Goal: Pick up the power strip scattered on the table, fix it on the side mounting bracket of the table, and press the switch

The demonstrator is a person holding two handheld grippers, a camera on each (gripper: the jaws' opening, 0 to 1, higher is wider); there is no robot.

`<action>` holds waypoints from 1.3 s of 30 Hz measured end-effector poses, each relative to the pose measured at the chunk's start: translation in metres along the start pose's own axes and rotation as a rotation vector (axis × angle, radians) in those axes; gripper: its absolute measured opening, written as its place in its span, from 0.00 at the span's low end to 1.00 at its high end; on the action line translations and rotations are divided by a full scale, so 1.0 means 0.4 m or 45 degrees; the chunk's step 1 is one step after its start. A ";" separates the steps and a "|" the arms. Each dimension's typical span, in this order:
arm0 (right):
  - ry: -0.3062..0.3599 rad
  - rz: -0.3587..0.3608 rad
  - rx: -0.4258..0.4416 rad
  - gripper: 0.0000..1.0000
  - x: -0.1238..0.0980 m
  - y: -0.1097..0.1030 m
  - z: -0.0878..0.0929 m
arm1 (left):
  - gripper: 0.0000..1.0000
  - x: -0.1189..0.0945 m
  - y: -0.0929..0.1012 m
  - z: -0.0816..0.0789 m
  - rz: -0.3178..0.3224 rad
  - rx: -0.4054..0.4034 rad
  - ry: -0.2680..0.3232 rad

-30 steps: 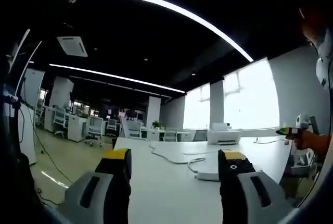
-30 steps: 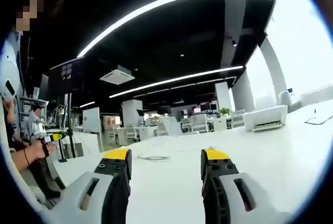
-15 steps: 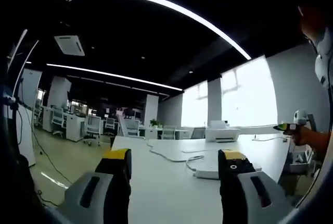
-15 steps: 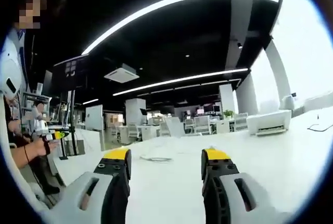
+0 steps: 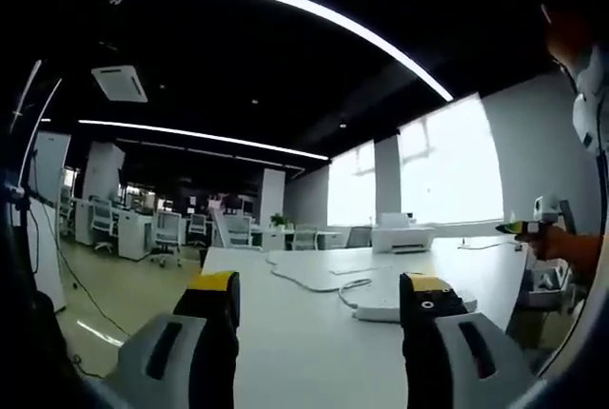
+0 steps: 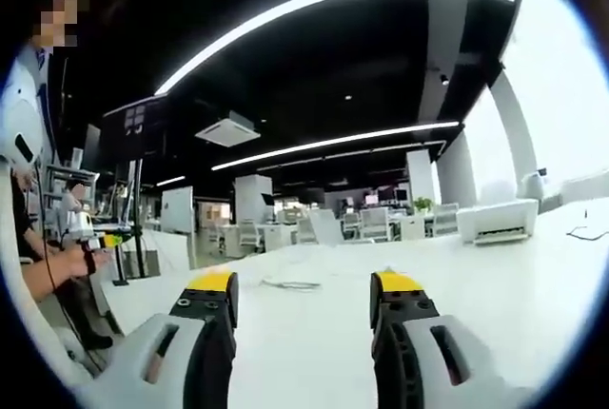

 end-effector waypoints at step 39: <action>-0.295 -0.183 -0.048 0.53 0.034 -0.087 0.129 | 0.73 0.016 0.019 0.015 0.160 0.050 -0.079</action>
Point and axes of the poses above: the point that each gripper's makers call its tool centre point, and the gripper's own axes: x roughly forward along the fingers, y roughly to its right, z roughly out of its underside, the point moved 6 cm from there along -x, roughly backward along the fingers, and after that the axes turned 15 degrees about x, right-handed, at the moved point
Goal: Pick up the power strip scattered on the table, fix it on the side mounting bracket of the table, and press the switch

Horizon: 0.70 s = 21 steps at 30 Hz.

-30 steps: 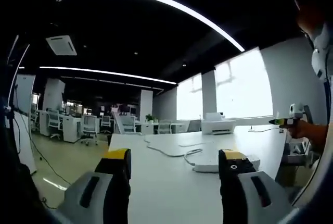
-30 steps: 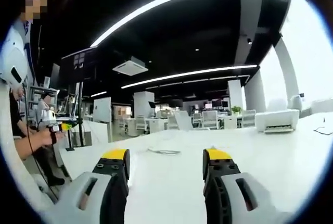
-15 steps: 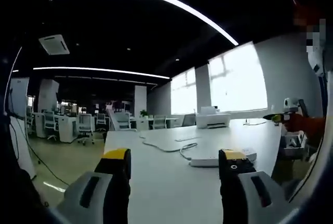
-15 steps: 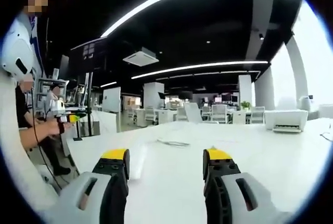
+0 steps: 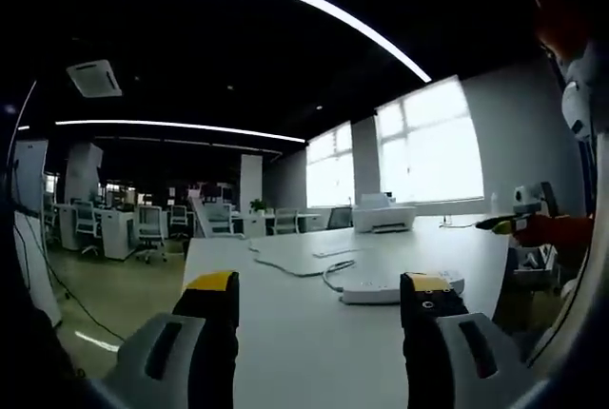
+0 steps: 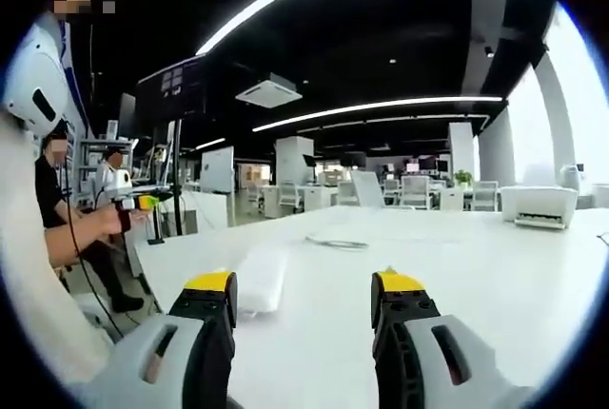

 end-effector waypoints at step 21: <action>-0.066 -0.048 0.017 0.53 0.038 -0.049 0.056 | 0.73 -0.008 0.001 -0.006 0.019 -0.016 0.020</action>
Point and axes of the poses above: the point that each gripper's makers call its tool centre point, and the gripper's own axes: x roughly forward along the fingers, y roughly to its right, z roughly out of its underside, the point moved 6 cm from there along -x, roughly backward along the fingers, and after that the axes turned 15 degrees about x, right-handed, at the moved point
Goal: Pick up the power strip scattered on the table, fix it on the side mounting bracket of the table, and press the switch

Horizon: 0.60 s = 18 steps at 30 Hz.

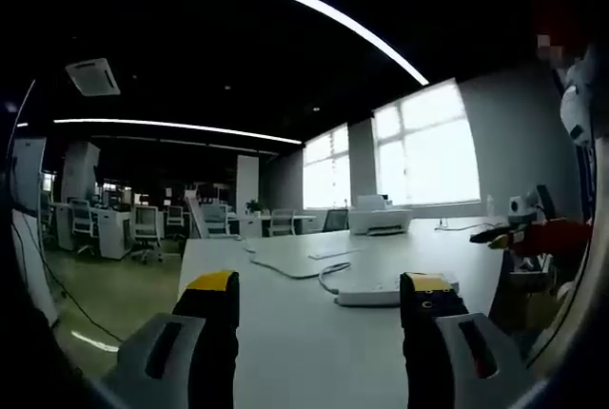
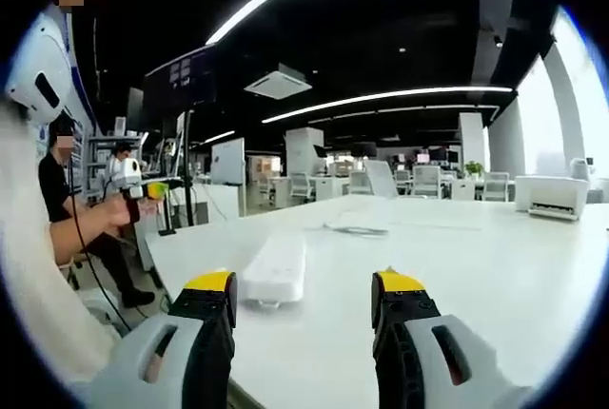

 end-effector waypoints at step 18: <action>-0.008 0.001 -0.001 0.54 0.049 -0.017 0.045 | 0.73 -0.004 0.005 0.012 0.023 -0.011 -0.023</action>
Point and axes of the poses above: the point that each gripper's makers call its tool centre point, and the gripper's own axes: x roughly forward along the fingers, y roughly to its right, z roughly out of its underside, the point moved 6 cm from there along -x, roughly backward along the fingers, and after that the axes turned 15 degrees about x, right-handed, at the moved point
